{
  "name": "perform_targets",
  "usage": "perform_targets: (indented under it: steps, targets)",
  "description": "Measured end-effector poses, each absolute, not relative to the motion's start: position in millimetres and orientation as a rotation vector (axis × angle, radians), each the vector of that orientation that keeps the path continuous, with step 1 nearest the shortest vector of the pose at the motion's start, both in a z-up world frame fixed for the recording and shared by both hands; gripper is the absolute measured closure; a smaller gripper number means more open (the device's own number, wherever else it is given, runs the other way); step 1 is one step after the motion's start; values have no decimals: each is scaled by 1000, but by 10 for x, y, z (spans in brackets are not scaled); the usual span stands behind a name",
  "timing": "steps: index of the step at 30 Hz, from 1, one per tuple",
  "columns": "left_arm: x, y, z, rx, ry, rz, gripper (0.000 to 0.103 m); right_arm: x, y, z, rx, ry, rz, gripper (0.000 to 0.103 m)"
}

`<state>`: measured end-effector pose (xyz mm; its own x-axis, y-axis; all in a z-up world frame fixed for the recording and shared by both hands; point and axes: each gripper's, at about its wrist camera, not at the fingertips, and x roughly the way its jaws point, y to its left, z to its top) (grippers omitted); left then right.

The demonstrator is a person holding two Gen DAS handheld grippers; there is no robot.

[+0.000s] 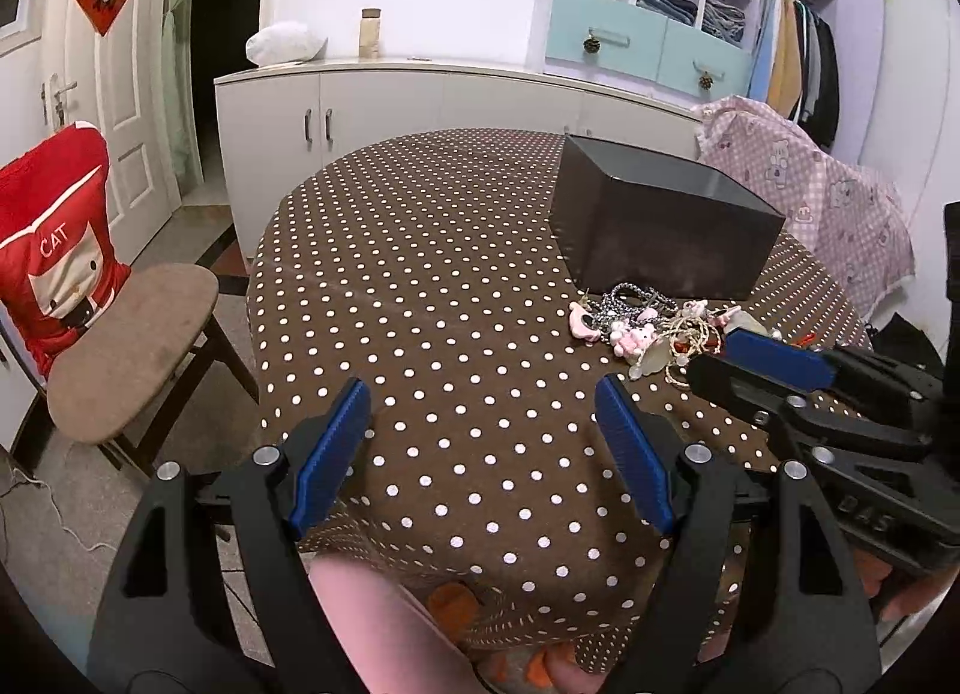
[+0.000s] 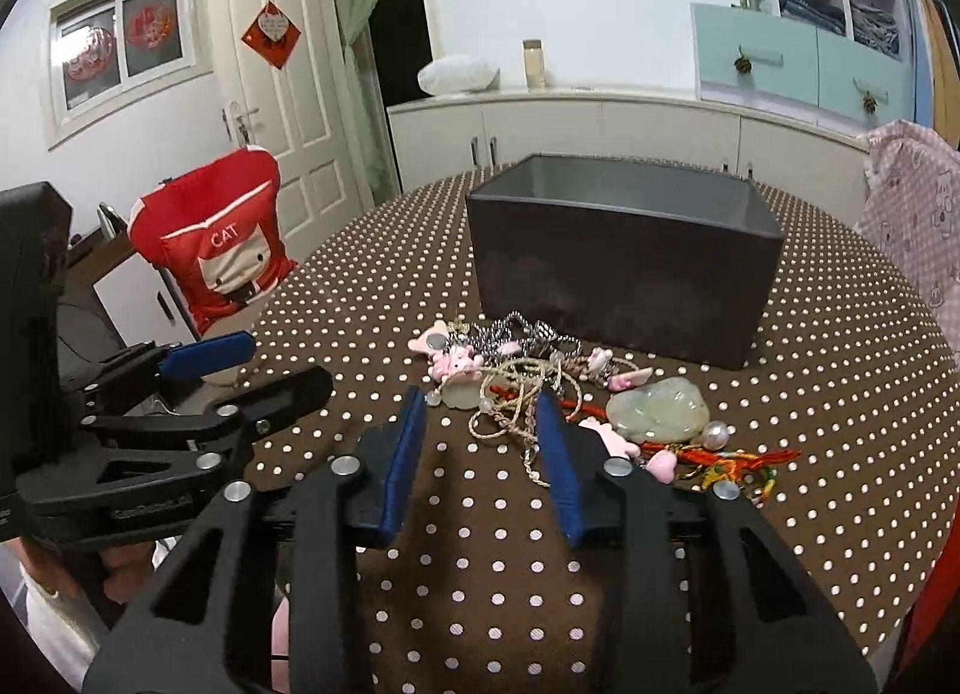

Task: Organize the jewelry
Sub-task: 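Grasp a silver chain with the right gripper while the left gripper grasps a pink charm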

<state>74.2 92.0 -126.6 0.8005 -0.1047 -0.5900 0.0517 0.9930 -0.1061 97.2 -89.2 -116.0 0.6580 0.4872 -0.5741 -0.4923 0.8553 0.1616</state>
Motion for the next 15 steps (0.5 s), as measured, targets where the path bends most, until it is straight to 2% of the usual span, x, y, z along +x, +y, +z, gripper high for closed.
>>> perform_targets:
  steps: [3, 9, 15]
  targets:
    - [747, 936, -1296, -96, 640, -91, 26, 1016, -864, -1190, -13, 673, 533, 72]
    - [732, 916, -1347, -96, 639, -107, 26, 1115, -844, -1231, -24, 705, 466, 97]
    - [755, 922, -1305, -126, 631, -142, 26, 1073, -910, -1159, 27, 692, 475, 99]
